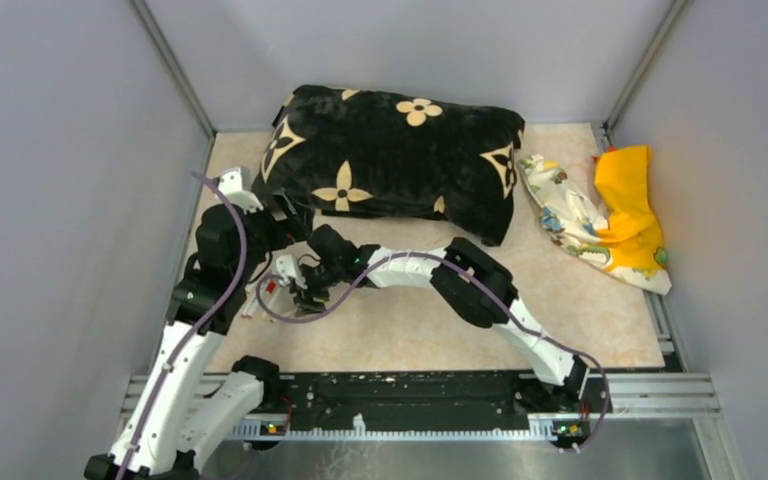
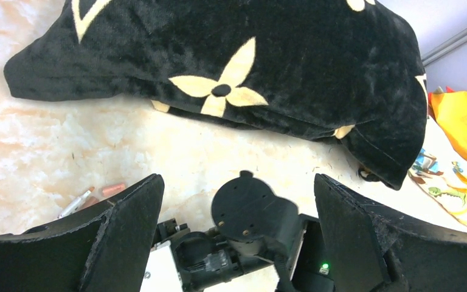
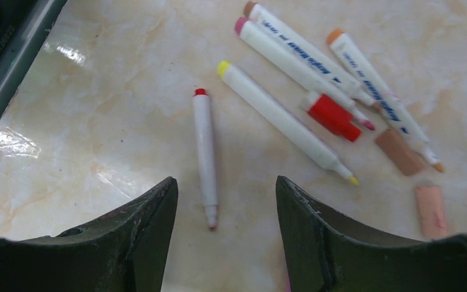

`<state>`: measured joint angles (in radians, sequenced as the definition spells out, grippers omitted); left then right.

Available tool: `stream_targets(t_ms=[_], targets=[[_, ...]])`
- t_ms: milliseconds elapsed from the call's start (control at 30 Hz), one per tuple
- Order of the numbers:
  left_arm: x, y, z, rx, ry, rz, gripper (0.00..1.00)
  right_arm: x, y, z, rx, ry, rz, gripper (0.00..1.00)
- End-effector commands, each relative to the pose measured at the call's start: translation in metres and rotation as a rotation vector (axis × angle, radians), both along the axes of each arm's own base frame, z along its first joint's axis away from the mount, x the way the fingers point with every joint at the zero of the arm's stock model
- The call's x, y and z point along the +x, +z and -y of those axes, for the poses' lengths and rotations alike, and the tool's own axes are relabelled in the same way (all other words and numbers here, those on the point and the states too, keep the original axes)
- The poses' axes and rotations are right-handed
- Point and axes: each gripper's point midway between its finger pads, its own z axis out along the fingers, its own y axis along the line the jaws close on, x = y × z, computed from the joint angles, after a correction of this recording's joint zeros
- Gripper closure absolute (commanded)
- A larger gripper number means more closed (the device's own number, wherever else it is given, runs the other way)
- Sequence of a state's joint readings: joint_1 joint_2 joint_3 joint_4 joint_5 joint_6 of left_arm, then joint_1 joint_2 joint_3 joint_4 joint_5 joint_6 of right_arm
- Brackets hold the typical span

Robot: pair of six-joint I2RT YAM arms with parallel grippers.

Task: Insert the pens into the pen caps
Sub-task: Pick up the pen from the center of the board.

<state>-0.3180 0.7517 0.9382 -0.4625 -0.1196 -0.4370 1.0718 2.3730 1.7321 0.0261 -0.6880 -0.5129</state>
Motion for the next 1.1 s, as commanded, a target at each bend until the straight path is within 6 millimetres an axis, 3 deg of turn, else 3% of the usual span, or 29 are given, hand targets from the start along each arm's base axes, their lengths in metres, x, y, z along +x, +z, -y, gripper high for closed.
stream_targets(t_ms=[0, 200, 333, 500, 667, 833, 1067], targets=[[-0.012, 0.008, -0.009, 0.014, 0.022, 0.008, 0.01, -0.014, -0.002, -0.017, 0.013, 0.052, 0.042, 0.4], [-0.019, 0.014, -0.016, 0.017, 0.043, 0.044, 0.01, -0.025, -0.028, -0.014, -0.052, 0.052, 0.037, 0.43], [-0.02, 0.015, -0.015, 0.029, 0.03, 0.043, 0.01, -0.026, -0.043, -0.007, -0.12, 0.038, 0.019, 0.58], [-0.021, 0.014, -0.012, 0.027, 0.011, 0.039, 0.01, -0.028, -0.061, 0.016, -0.231, 0.034, 0.021, 0.82], [-0.024, 0.013, -0.011, 0.014, 0.002, 0.048, 0.01, -0.022, -0.06, 0.037, -0.298, -0.007, 0.009, 0.97], [-0.028, 0.018, -0.008, -0.025, -0.004, 0.068, 0.01, -0.017, -0.036, 0.054, -0.292, -0.03, -0.035, 1.0], [-0.034, 0.041, 0.006, -0.114, -0.069, 0.117, 0.01, -0.031, 0.022, 0.074, -0.225, 0.011, -0.111, 1.0]])
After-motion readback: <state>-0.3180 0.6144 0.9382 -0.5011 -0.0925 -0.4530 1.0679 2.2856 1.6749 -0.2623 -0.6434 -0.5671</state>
